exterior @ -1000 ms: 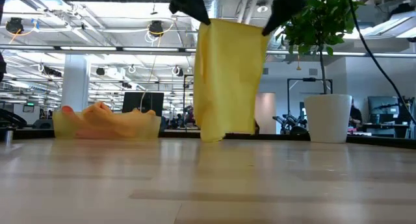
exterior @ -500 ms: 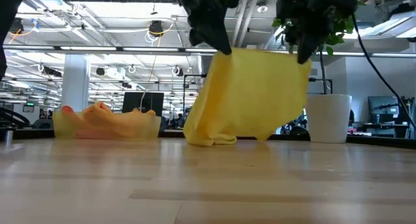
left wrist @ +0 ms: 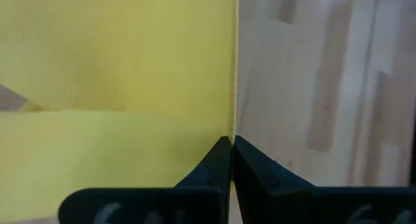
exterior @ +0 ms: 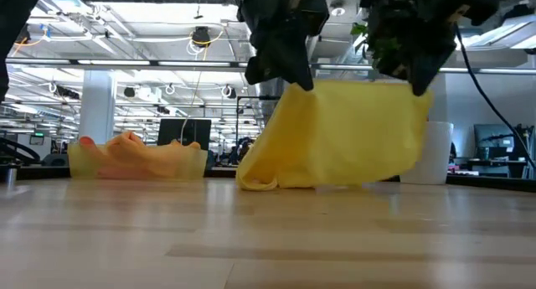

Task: Fold microfiber towels
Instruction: Fold the yellow microfiber cloth

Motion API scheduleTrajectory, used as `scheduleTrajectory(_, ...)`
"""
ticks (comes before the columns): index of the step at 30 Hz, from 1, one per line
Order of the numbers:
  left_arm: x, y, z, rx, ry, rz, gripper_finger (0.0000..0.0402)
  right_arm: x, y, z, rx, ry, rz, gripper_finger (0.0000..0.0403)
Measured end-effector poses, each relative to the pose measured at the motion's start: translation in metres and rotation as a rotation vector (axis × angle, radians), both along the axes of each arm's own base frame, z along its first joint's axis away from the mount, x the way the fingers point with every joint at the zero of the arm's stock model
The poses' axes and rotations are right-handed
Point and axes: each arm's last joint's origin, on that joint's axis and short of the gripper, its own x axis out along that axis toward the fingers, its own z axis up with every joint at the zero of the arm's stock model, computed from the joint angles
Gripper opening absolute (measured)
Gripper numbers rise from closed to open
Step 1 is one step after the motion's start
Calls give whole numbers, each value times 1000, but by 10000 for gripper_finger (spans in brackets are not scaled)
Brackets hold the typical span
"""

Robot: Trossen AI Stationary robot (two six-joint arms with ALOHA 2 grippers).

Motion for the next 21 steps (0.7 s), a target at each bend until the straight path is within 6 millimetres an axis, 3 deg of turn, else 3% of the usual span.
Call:
scheduleTrajectory(8,15,-26,-22,-119,4,44,0,-6,12,-28,56,49,54,7)
scheduleTrajectory(14,24,-42,-39,-168,3,41,0,-5,29,-29,51,49,105,7)
scheduleTrajectory(21,23,-53,-41,-128,-5,-4,1,-4,48,-28,59,48,123,8)
